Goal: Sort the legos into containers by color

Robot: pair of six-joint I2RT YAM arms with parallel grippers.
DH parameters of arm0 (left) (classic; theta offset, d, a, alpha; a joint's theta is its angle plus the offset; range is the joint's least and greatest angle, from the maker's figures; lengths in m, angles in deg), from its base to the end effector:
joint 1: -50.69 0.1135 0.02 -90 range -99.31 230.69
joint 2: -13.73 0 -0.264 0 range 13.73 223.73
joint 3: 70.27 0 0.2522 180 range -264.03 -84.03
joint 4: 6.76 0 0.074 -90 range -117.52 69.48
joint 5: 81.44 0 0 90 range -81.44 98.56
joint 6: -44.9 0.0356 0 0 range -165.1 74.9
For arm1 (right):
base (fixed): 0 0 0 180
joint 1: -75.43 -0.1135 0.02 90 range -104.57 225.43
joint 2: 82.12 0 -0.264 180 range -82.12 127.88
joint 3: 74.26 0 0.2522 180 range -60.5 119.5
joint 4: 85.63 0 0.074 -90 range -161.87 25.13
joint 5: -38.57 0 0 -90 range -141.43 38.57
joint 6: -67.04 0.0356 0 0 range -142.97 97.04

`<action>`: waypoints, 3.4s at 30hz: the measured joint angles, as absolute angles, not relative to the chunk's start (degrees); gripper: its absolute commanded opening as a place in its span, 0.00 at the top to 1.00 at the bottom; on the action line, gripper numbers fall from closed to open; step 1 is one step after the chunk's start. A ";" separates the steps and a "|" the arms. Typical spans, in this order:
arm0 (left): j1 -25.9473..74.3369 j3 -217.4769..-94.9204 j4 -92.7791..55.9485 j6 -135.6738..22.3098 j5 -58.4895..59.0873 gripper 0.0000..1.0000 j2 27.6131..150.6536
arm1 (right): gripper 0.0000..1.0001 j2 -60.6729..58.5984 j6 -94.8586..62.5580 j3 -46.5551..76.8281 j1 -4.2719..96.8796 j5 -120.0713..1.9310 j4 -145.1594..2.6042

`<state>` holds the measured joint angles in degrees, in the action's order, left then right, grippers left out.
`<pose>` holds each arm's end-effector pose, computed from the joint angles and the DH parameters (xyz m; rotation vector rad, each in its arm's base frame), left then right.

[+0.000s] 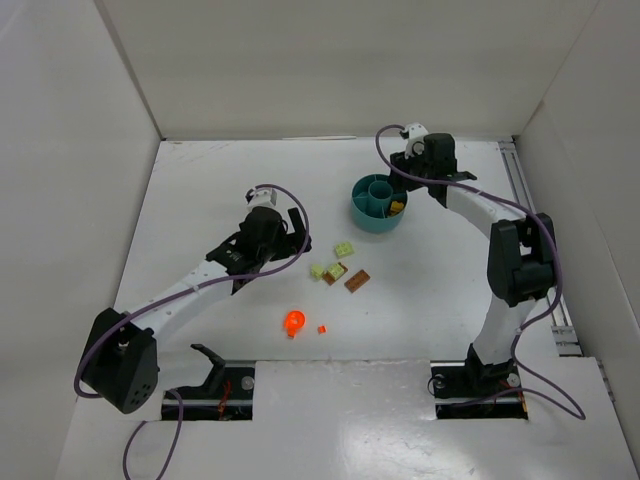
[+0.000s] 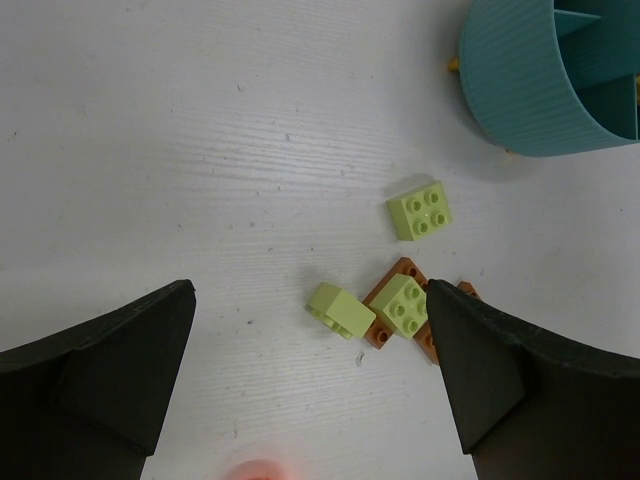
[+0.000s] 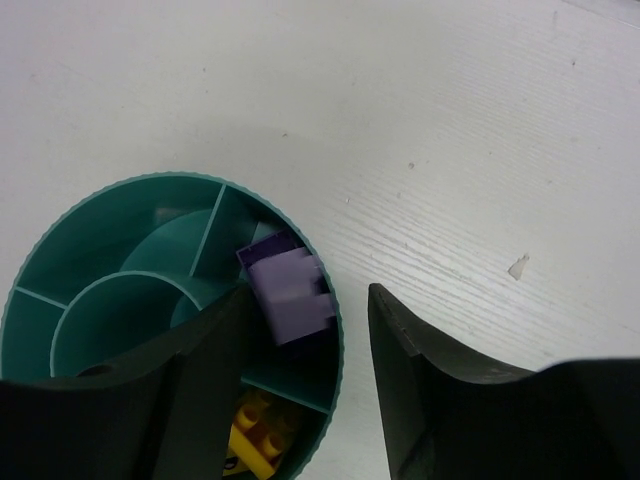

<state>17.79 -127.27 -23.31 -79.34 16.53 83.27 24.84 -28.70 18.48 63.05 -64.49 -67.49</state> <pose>0.2289 -0.1422 0.2530 -0.1117 2.1209 -0.5668 0.4215 0.1008 0.2459 -0.4681 2.0831 0.3114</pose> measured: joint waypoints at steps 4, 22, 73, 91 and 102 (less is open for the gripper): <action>17.79 -127.25 -23.31 -79.28 16.53 0.00 83.24 | 0.42 24.73 -28.48 18.42 63.09 -64.53 -67.45; 17.79 -125.94 -23.26 -79.36 13.36 0.00 81.91 | 0.30 4.62 -28.75 9.06 63.42 -61.21 -67.47; 8.67 -137.28 -34.30 -102.42 16.46 0.82 107.31 | 0.25 -34.85 -29.23 -17.17 64.16 -37.65 -40.74; 6.12 -161.28 -26.96 -80.04 21.75 0.87 108.79 | 0.14 -40.40 -32.22 -18.24 64.16 -41.60 -42.95; 7.41 -171.53 -25.86 -75.71 18.67 0.85 123.39 | 0.13 -43.77 -32.16 -18.32 64.16 -40.66 -43.40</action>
<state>7.41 -171.53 -25.86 -75.71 18.67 123.39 -43.77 -32.16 -18.32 64.16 -40.66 -43.40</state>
